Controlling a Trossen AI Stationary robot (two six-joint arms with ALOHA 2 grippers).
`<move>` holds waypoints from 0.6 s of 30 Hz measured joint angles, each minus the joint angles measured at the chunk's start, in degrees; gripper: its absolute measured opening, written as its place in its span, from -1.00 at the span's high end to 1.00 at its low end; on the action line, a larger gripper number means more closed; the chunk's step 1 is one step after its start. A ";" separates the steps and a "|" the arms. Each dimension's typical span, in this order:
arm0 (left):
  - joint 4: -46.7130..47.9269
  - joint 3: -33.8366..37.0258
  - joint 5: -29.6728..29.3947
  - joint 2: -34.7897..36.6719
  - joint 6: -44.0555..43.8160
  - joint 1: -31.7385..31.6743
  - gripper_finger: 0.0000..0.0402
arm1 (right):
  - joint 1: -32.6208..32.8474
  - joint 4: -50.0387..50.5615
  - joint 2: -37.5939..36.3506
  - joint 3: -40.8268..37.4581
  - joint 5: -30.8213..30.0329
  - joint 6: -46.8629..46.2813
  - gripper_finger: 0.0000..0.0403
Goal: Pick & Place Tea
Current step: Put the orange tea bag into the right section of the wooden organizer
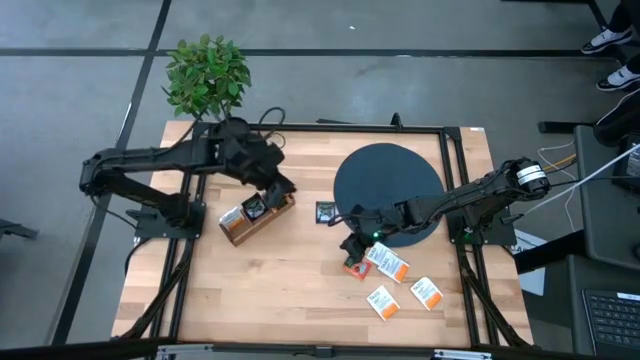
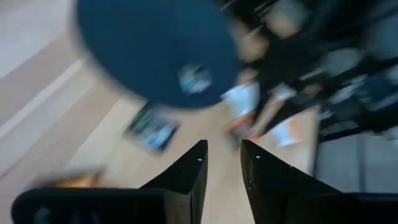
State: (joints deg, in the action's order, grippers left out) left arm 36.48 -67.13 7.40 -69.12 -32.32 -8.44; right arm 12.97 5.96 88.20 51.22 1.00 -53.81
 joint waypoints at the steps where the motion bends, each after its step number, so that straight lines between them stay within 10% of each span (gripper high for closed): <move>1: -3.15 0.00 -0.01 -0.06 -0.06 1.20 0.54 | 0.06 1.23 0.00 0.01 1.13 -0.26 0.52; 18: -14.53 0.00 -8.94 -18.66 -14.87 14.59 0.56 | 8.40 17.72 0.15 0.01 -4.92 -7.42 0.52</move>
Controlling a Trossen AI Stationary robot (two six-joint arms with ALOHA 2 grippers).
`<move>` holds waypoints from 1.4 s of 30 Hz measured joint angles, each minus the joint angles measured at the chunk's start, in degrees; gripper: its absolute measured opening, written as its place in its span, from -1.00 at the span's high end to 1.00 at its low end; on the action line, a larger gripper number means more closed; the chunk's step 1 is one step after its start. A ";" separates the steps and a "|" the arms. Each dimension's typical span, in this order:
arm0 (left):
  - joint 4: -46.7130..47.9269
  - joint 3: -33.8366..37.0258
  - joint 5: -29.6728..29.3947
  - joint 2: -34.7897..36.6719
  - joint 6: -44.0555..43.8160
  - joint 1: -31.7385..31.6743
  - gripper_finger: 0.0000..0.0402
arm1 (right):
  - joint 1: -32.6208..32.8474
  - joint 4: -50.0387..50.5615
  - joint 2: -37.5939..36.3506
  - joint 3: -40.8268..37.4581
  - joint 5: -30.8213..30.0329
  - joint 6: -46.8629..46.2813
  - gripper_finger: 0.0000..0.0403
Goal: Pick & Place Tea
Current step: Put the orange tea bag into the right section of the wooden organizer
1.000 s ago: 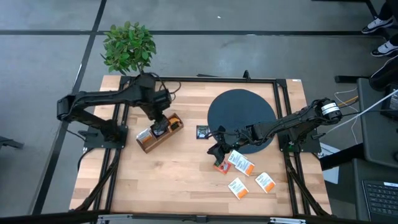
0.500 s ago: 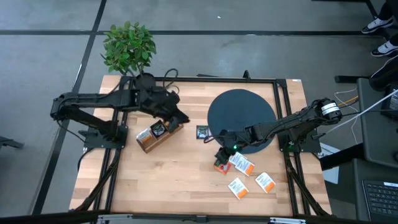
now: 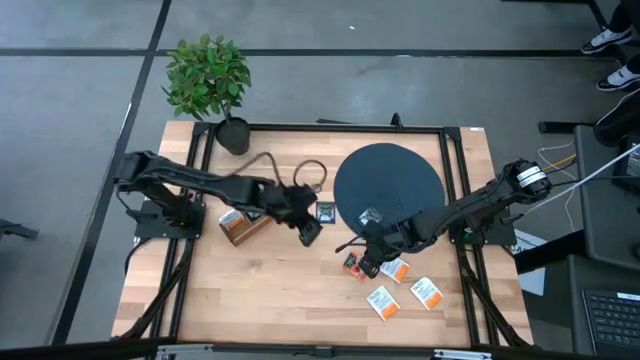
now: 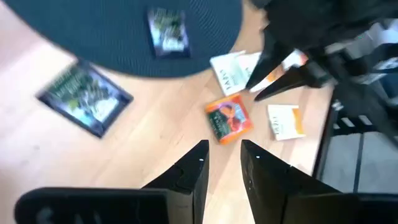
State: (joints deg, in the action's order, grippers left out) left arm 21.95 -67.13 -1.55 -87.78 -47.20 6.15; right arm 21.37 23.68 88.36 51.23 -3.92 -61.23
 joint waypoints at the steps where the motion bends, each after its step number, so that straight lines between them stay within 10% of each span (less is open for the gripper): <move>1: -0.73 0.00 0.01 -1.41 -1.21 0.30 0.55 | 0.41 0.00 0.01 0.00 -0.82 0.03 0.53; 13: -9.00 0.00 2.96 -12.96 -11.30 1.37 0.55 | 3.27 -0.64 1.51 0.01 -4.18 2.79 0.96; 42: -8.69 0.02 1.56 -14.78 -15.26 0.29 0.55 | 4.60 -7.19 10.50 0.23 -7.50 1.57 0.99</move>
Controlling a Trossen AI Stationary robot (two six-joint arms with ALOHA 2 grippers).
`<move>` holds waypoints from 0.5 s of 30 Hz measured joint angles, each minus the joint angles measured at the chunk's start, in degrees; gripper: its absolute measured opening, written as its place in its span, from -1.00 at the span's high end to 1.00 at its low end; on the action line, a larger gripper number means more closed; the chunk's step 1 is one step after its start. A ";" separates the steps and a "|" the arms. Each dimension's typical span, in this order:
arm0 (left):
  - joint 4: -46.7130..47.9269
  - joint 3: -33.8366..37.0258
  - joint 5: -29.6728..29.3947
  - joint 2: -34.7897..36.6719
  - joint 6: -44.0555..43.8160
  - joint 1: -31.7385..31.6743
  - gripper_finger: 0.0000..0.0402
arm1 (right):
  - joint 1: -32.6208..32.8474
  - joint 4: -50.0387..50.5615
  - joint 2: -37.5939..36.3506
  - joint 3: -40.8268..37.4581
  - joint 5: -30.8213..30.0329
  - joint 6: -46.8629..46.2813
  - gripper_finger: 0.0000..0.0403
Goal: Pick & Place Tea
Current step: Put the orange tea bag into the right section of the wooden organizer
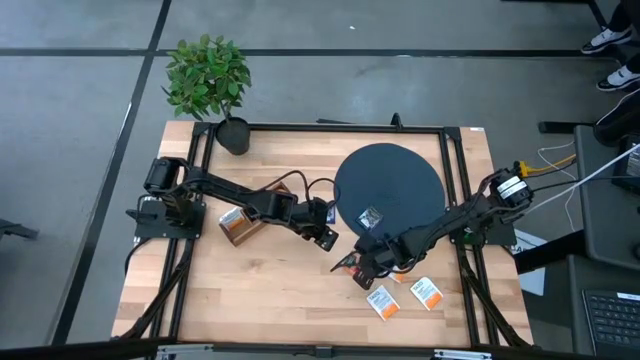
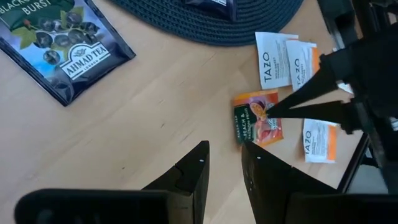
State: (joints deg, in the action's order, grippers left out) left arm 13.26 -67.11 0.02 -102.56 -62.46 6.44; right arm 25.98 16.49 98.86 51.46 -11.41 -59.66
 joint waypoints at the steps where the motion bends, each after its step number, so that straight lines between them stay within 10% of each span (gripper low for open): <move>1: 0.00 0.00 0.08 0.00 0.00 0.00 0.55 | -0.18 -0.09 0.33 0.02 0.00 0.07 0.99; 15: 0.13 0.00 1.28 -0.03 0.63 1.25 0.55 | 0.04 -5.31 1.32 -2.53 -3.95 3.00 0.99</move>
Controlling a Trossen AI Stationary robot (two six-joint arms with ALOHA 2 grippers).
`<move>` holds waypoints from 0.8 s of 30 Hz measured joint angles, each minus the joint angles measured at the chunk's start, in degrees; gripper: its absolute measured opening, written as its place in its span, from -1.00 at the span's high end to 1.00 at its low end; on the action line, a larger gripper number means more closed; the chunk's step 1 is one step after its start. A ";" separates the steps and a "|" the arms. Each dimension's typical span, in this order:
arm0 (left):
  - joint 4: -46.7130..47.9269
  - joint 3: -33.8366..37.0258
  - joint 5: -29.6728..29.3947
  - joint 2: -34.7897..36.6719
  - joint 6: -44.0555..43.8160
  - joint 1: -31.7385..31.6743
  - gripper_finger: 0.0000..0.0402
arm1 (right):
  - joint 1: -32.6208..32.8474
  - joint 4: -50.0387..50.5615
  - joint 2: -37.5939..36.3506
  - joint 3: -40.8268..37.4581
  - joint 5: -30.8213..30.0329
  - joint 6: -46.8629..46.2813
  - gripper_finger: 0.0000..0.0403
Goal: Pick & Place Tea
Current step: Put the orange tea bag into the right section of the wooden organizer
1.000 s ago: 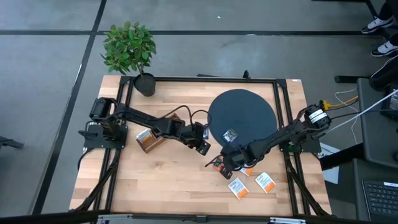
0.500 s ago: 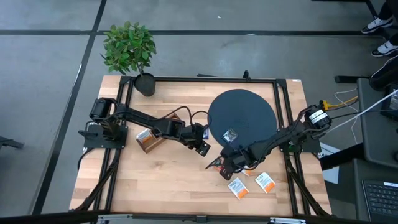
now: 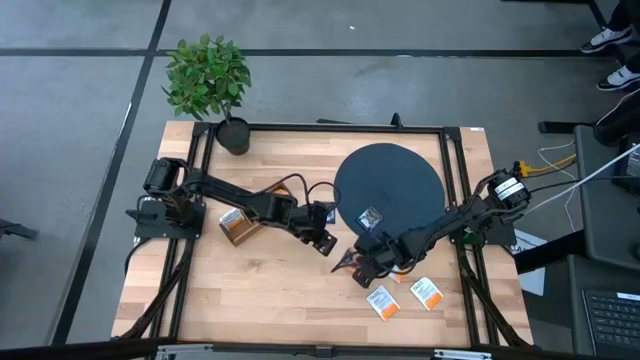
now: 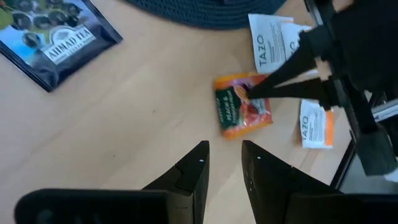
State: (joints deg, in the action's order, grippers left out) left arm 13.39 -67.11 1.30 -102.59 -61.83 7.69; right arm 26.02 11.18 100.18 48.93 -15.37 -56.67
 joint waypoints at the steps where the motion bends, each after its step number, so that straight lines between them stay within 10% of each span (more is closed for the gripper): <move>1: -0.04 0.12 0.11 -0.03 -0.03 0.20 0.55 | -0.04 -1.04 0.00 -0.47 -0.07 0.02 0.99; 24: -9.34 2.84 6.32 -8.62 -6.37 0.84 0.35 | -0.71 -7.88 1.74 -1.05 -0.26 0.49 0.99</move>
State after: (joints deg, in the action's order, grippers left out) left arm 4.05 -64.27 7.62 -111.21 -68.20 8.53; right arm 25.32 3.30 101.92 47.88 -15.63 -56.17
